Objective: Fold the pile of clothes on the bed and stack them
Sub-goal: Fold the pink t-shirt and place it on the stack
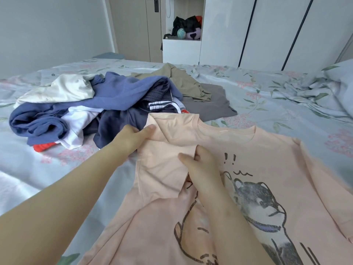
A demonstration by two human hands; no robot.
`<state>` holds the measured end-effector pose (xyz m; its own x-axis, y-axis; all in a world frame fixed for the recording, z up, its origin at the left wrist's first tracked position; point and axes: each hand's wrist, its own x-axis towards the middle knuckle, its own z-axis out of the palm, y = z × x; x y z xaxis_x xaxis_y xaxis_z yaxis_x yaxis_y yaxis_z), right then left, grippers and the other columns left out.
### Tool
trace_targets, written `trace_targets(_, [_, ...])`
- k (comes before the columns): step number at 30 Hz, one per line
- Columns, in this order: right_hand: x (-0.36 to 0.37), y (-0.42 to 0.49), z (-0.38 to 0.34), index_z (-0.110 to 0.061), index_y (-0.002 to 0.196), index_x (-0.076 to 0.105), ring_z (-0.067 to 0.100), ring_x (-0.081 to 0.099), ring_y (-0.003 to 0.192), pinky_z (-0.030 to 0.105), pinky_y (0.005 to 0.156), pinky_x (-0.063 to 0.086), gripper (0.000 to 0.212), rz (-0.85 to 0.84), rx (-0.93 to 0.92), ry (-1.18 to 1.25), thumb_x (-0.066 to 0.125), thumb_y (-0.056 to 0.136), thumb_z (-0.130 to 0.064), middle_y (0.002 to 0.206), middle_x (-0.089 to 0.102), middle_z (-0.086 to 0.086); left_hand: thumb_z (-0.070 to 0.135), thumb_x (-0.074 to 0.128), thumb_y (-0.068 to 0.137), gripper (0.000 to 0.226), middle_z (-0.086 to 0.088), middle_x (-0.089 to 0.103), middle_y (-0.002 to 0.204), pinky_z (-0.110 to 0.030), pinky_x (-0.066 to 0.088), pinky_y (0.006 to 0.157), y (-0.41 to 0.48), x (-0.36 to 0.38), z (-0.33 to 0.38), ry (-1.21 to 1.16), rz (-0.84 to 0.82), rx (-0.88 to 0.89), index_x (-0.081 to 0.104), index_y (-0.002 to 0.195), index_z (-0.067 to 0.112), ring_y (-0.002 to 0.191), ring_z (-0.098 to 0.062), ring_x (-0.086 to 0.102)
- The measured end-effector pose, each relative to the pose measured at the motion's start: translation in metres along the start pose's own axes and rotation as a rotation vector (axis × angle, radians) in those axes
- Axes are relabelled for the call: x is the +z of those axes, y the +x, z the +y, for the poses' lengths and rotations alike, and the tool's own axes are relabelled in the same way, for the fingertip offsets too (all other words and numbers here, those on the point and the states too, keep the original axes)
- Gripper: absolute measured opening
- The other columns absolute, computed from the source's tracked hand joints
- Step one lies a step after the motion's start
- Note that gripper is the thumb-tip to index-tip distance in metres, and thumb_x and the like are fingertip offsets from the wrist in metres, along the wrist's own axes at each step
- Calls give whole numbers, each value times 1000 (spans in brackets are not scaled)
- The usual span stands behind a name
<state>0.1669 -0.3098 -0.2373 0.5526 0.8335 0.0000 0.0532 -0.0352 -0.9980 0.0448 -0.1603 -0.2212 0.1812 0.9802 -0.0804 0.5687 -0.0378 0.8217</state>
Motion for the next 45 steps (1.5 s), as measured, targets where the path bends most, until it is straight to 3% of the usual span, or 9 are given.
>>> trace_targets(8, [8,8,4,-10,107,56,27,67,92,45,83,56,58,25,133,120,67,54,-29,104,67,8,34,50,92,23,1,48,75,-35,41,75,-1,11,5,-157,248,31,42,86,13,80,-24,47])
trace_targets(14, [4,7,9,-25,144,26,13,53,105,29,97,44,68,155,28,49,52,86,0,119,49,-7,36,49,94,26,-6,53,96,-32,36,76,-12,19,5,-76,277,64,39,100,13,88,-27,49])
trace_targets(19, [1,-3,6,-35,143,28,-17,51,78,7,74,41,67,51,-14,2,55,88,-9,101,49,-23,42,57,90,39,3,49,88,-32,40,76,-47,14,1,-225,115,60,30,108,20,76,-15,50])
trace_targets(22, [-1,-17,4,-35,126,48,0,52,90,21,83,44,48,-36,24,-94,60,85,-13,108,52,-13,30,66,87,44,0,51,81,-28,45,66,-80,-3,-15,-281,-85,94,28,110,27,71,-15,53])
trace_targets(27, [-1,-37,3,-22,107,60,4,60,49,18,54,51,33,-103,83,-127,52,86,2,85,59,5,6,62,88,18,-8,55,87,-29,42,62,-100,-25,-37,-198,-159,54,56,87,22,71,-20,52])
trace_targets(32, [10,-37,4,-25,128,49,17,62,86,45,84,55,53,-11,62,-118,60,78,-14,97,60,-5,8,45,91,29,1,60,116,-31,45,89,-87,-16,-34,242,-83,99,62,103,29,106,-22,56])
trace_targets(35, [5,-24,-7,-41,132,38,18,61,97,42,86,55,58,-37,156,-12,61,81,-27,115,54,-8,21,41,91,47,-3,33,143,-40,36,105,-75,-6,-10,429,-122,100,42,134,41,126,-30,39])
trace_targets(41, [-1,6,-2,-21,140,42,18,43,128,37,109,36,54,37,133,-69,58,88,-25,140,43,-3,42,27,97,45,3,3,158,-43,21,106,-74,28,-7,713,58,127,24,142,42,139,-27,16])
trace_targets(45, [1,6,4,-16,145,32,12,38,131,17,99,29,61,130,-47,-141,55,89,-13,144,39,-5,43,23,98,48,5,-4,159,-46,9,113,-75,37,-19,748,166,192,21,146,36,146,-24,-4])
